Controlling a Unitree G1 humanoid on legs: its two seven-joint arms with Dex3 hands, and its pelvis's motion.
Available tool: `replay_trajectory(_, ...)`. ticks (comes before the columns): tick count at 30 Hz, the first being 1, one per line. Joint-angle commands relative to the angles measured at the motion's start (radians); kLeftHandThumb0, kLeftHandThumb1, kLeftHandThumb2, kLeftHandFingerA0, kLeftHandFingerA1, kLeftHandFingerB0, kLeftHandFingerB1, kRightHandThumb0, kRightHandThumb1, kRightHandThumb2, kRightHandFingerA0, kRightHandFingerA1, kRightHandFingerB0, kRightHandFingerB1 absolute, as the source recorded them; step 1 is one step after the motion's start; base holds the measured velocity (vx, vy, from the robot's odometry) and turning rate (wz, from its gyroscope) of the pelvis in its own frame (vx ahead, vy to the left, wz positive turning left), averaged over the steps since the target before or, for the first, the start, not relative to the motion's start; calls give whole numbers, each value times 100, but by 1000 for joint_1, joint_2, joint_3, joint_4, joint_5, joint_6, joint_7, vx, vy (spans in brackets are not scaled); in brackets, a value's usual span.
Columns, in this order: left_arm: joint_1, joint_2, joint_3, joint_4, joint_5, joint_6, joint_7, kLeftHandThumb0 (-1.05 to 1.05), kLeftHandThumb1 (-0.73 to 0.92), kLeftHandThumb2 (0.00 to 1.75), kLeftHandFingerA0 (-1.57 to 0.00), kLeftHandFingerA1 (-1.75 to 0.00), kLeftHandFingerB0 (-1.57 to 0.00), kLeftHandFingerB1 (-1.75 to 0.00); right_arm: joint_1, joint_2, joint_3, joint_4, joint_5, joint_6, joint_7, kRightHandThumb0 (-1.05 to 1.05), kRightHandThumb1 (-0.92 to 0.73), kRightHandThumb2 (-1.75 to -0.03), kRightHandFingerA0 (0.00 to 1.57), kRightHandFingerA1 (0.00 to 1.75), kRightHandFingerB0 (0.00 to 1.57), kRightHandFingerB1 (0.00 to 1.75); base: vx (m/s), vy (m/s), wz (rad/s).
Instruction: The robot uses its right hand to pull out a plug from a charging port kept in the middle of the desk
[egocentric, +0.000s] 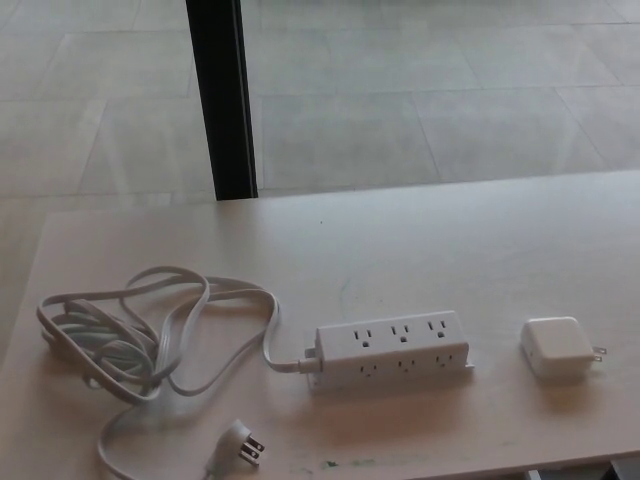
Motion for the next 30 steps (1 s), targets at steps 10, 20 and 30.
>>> replay_trajectory(10, -17, 39, -9, 18, 3, 77, 19, -68, 78, 64, -72, -50, -51, -38, 274, -48, 480, -50, 103, -8, 230, -67, -42, -86, 59, 77, 55, 74, 0, 0, 0)
replay_trajectory(20, -29, 47, -23, 11, 8, 79, 19, -67, 80, 64, -66, -47, -46, -38, 167, -144, 473, 191, 270, -48, 166, -63, -37, -86, 59, 79, 29, 66, 0, 0, 0)
replay_trajectory(30, -75, 53, -23, 10, -10, 107, -14, -62, 75, 63, -70, -50, -51, -38, 49, -164, 476, -31, 291, 221, 0, -59, -46, -60, 76, 91, 37, 81, 0, 0, 0)
